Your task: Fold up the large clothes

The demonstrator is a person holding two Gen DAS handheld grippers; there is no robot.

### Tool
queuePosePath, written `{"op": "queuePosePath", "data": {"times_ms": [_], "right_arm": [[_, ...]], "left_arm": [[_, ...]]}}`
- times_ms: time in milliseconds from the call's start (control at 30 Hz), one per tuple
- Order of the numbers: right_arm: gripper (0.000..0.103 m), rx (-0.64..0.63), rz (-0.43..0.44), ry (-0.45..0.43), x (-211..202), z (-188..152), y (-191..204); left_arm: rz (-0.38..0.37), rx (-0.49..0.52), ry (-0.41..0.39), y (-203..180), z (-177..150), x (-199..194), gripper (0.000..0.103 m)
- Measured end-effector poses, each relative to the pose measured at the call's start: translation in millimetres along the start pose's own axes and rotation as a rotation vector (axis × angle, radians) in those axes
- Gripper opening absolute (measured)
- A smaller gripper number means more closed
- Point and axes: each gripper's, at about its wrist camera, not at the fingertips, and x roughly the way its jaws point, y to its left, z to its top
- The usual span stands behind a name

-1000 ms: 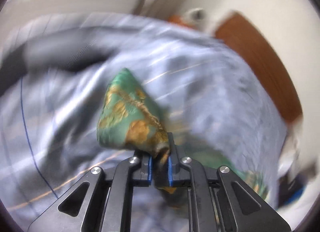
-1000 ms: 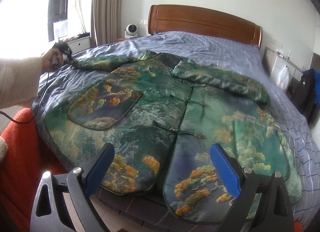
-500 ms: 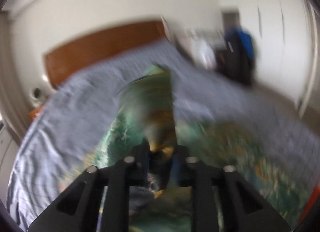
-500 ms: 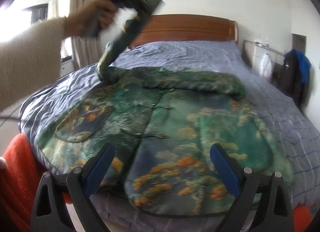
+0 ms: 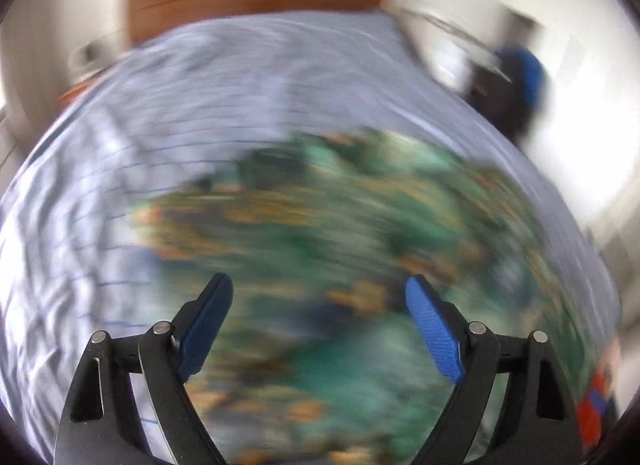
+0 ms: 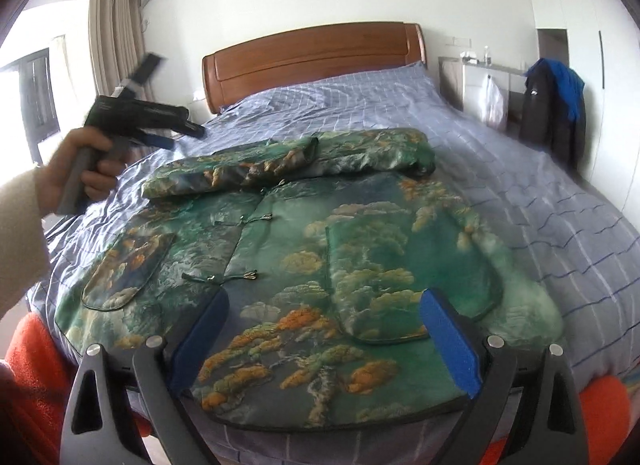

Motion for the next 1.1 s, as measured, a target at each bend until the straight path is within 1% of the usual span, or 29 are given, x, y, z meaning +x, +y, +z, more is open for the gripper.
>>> {"op": "queuePosePath", "data": {"times_ms": [33,67,100,133,167,200,267,300,333,400,433,467,533,600,667,700,733,833,867,900,933,1000,1067,1100], "right_arm": [[0.095,-0.009,0.006,0.007,1.9,-0.4,3.5],[0.095,-0.021,0.013,0.013,3.1,-1.1,7.7],[0.095,-0.034,0.021,0.018,4.2,-2.3,11.8],[0.095,-0.047,0.025,0.023,4.8,-3.4,15.8],[0.095,-0.056,0.027,0.027,4.2,-4.7,18.6],[0.095,-0.065,0.03,0.034,4.7,-5.5,21.3],[0.095,-0.07,0.032,0.044,5.1,-6.8,23.1],[0.095,-0.071,0.031,0.045,3.4,-7.4,23.4],[0.095,-0.074,0.029,0.043,1.7,-8.0,23.8],[0.095,-0.084,0.014,0.036,-1.2,-9.6,23.6],[0.095,-0.085,0.012,0.039,-0.1,-9.5,23.1],[0.095,-0.082,0.012,0.041,1.2,-9.0,22.7],[0.095,-0.066,0.02,0.037,3.4,-8.1,21.5],[0.095,-0.062,0.029,0.034,4.0,-8.8,21.9],[0.095,-0.067,0.037,0.034,3.8,-10.0,22.3],[0.095,-0.07,0.039,0.035,3.3,-10.8,21.7],[0.095,-0.07,0.04,0.035,2.7,-10.9,21.0],[0.095,-0.057,0.04,0.035,1.1,-11.3,17.2],[0.095,-0.054,0.039,0.034,0.7,-11.3,16.0],[0.095,-0.051,0.038,0.033,0.2,-11.7,14.7],[0.095,-0.049,0.036,0.034,0.2,-11.9,14.3],[0.095,-0.046,0.037,0.038,1.3,-12.3,13.2],[0.095,-0.047,0.038,0.042,1.9,-12.9,12.7],[0.095,-0.047,0.038,0.042,1.6,-13.1,12.4]], "left_arm": [[0.038,-0.06,0.004,22.3,1.8,10.3,0.09],[0.081,-0.086,0.022,36.8,-0.4,24.6,0.089],[0.165,-0.082,0.069,49.5,-4.9,47.2,0.087],[0.25,-0.061,0.128,57.9,-12.2,69.5,0.079],[0.296,-0.058,0.193,68.6,-24.7,92.4,0.079],[0.311,-0.093,0.222,79.9,-35.1,104.0,0.08],[0.286,-0.177,0.181,87.9,-38.5,93.2,0.085],[0.271,-0.206,0.156,85.5,-35.6,82.4,0.085],[0.256,-0.208,0.138,83.4,-32.2,72.5,0.084],[0.239,-0.169,0.08,64.9,-22.8,44.7,0.084],[0.23,-0.145,0.059,55.3,-21.0,34.3,0.086],[0.21,-0.113,0.041,43.8,-18.6,24.7,0.09],[0.154,-0.042,0.026,13.3,-15.9,12.6,0.092],[0.101,0.025,0.03,-10.9,-13.7,10.0,0.092],[0.063,0.084,0.028,-44.6,-12.9,17.5,0.093],[0.055,0.099,0.021,-53.8,-10.8,21.5,0.093],[0.047,0.119,0.01,-71.7,-9.7,29.1,0.093],[0.031,0.123,0.001,-93.2,-8.5,51.2,0.093],[0.025,0.123,0.01,-97.9,-8.6,66.0,0.094],[0.028,0.129,0.031,-103.4,-11.5,80.6,0.095],[0.053,0.147,0.08,-114.2,-15.6,100.9,0.095],[0.11,0.174,0.127,-119.9,-21.5,129.9,0.096],[0.13,0.184,0.103,-123.7,-24.3,128.8,0.1],[0.121,0.176,0.098,-122.5,-22.5,124.1,0.1]]}}
